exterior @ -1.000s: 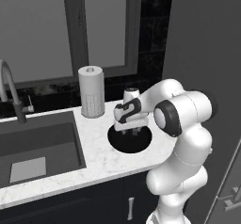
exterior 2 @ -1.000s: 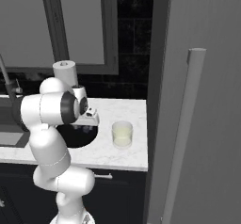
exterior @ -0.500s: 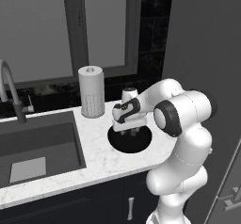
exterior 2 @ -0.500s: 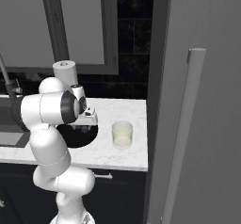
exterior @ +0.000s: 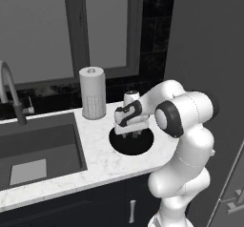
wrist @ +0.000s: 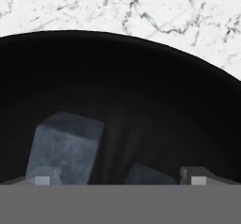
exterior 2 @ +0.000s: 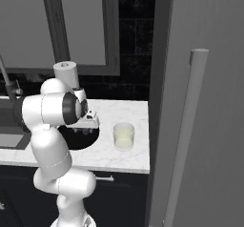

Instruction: Grab a lemon wedge from the fridge and one ice cube from the ice bowl, and put them in the glass of lemonade.

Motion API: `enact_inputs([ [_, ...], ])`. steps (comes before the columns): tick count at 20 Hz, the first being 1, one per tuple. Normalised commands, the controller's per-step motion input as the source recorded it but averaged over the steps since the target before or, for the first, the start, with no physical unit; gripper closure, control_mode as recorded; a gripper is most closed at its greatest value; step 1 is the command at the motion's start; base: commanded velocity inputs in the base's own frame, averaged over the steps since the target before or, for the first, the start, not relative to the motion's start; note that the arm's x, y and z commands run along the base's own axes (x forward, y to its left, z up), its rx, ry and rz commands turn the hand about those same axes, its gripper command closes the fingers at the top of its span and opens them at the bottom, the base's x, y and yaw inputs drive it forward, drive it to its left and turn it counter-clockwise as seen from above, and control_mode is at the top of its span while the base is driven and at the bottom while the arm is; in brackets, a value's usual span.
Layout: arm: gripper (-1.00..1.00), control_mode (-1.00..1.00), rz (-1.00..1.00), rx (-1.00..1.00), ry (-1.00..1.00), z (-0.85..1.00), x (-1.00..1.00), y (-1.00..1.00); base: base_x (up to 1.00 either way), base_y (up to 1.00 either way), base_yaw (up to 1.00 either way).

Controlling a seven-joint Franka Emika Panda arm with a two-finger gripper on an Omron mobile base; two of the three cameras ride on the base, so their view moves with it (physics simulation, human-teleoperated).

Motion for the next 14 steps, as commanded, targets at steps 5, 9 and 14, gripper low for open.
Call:
enact_inputs([
  [5, -1.0, -1.0, 0.0, 0.0, 0.0, 0.0, 0.0, 0.0, 0.0, 0.0, 0.0],
  [9, 1.0, -1.0, 0.0, 0.0, 0.03, 0.0, 0.0, 0.03, 0.0, 0.0, 0.0],
  [14, 1.0, -1.0, 0.0, 0.0, 0.06, 0.0, 0.0, 0.0, 0.0, 0.0, 0.0],
])
